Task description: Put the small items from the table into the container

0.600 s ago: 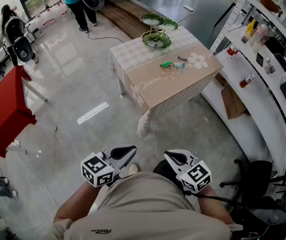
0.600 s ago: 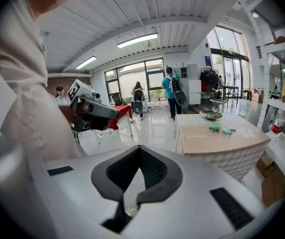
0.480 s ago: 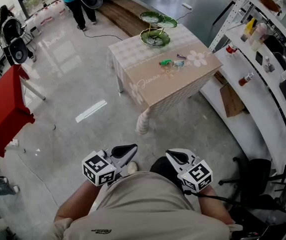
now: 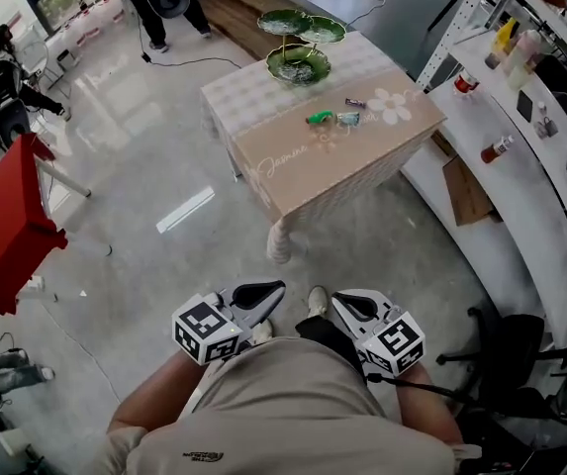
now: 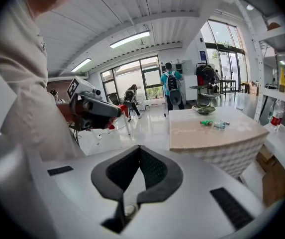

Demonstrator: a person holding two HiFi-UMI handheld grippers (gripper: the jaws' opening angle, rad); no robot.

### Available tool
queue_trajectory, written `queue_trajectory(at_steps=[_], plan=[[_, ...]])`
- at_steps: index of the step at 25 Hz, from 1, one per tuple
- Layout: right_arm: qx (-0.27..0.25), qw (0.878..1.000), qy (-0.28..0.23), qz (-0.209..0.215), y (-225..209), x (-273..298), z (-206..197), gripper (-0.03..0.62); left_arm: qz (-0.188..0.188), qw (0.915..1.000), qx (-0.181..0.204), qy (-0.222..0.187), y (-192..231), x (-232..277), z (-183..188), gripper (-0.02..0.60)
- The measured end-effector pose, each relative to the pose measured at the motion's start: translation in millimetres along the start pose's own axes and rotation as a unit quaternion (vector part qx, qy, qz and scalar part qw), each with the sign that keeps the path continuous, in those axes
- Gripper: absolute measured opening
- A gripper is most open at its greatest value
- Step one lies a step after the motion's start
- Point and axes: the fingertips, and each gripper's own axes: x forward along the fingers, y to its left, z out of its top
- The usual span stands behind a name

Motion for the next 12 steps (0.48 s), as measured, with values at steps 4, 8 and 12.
queue_trajectory(at_steps=[4,8,12], plan=[[0.009,1.000,-0.015,0.004,-63,-13,4,0.018,0.001,0.9999,-0.004,-0.015,5,58,33,0.009],[-0.019,1.000,-0.019,0.000,-128,-22,12,0.108,0.013,0.9996,0.001,-0.024,13,110,65,0.012],[-0.041,0.999,-0.006,-0.001,-186,-24,12,0.127,0.020,0.9995,0.001,-0.025,22,151,80,0.075]])
